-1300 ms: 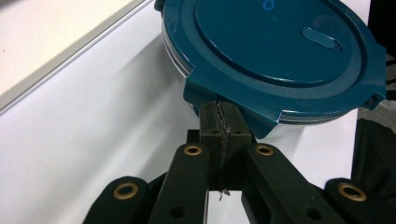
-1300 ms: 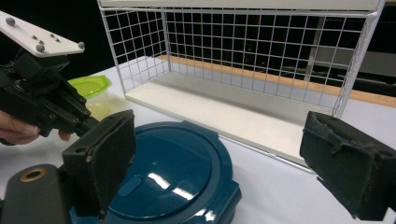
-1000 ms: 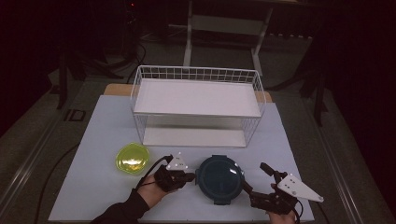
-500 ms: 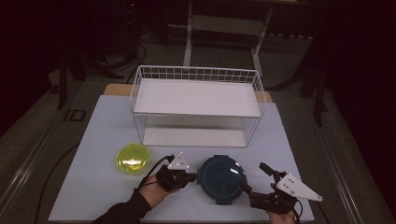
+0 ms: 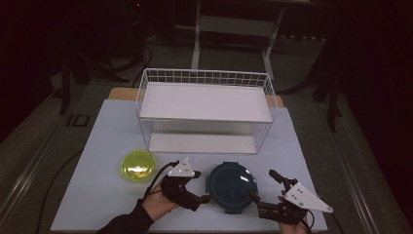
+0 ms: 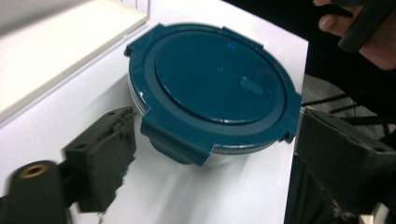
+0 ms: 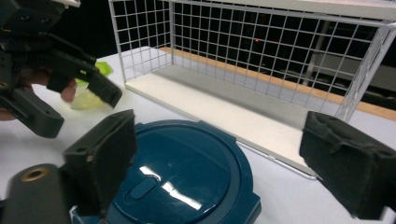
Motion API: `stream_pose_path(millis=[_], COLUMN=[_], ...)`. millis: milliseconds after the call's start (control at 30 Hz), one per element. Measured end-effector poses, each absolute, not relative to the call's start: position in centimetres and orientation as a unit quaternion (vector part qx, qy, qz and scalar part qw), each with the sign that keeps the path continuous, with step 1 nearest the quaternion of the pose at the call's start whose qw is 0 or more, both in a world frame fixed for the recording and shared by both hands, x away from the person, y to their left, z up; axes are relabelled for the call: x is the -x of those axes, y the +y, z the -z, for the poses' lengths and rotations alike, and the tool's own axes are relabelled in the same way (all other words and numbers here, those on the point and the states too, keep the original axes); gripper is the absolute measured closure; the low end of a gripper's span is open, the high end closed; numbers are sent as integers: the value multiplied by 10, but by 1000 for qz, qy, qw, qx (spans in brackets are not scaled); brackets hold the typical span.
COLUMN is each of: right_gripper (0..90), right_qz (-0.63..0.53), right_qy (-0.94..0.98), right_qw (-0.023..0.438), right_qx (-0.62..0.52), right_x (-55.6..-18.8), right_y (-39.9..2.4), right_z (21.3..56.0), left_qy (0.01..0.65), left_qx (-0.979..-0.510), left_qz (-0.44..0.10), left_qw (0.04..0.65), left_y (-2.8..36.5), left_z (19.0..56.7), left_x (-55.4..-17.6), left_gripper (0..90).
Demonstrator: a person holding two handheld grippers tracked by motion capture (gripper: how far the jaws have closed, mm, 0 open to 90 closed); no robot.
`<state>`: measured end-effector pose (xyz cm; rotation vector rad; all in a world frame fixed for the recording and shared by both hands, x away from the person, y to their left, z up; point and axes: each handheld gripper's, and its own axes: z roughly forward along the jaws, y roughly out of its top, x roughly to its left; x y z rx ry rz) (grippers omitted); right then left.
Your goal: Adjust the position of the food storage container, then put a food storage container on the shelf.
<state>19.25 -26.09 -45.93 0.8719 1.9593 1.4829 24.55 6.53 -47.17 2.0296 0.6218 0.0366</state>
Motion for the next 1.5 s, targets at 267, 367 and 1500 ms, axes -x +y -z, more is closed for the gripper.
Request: stream_pose_path(millis=[267,367,1500], right_gripper=[157,139,153], right_qz=[-547,-557,-503], right_qy=[727,721,738], right_qw=[246,249,65], right_qx=[-333,-330,-445], right_x=[-193,-195,-233], right_y=[-266,-268,-284], right_z=[452,446,464], left_qy=[272,269,433], left_qx=[-813,-817,-760], left_qz=[-21,-29,168], left_qw=[515,509,455], left_y=[65,61,60], left_z=[458,454,499], left_x=[-248,-249,-292], left_gripper=[13,13,85])
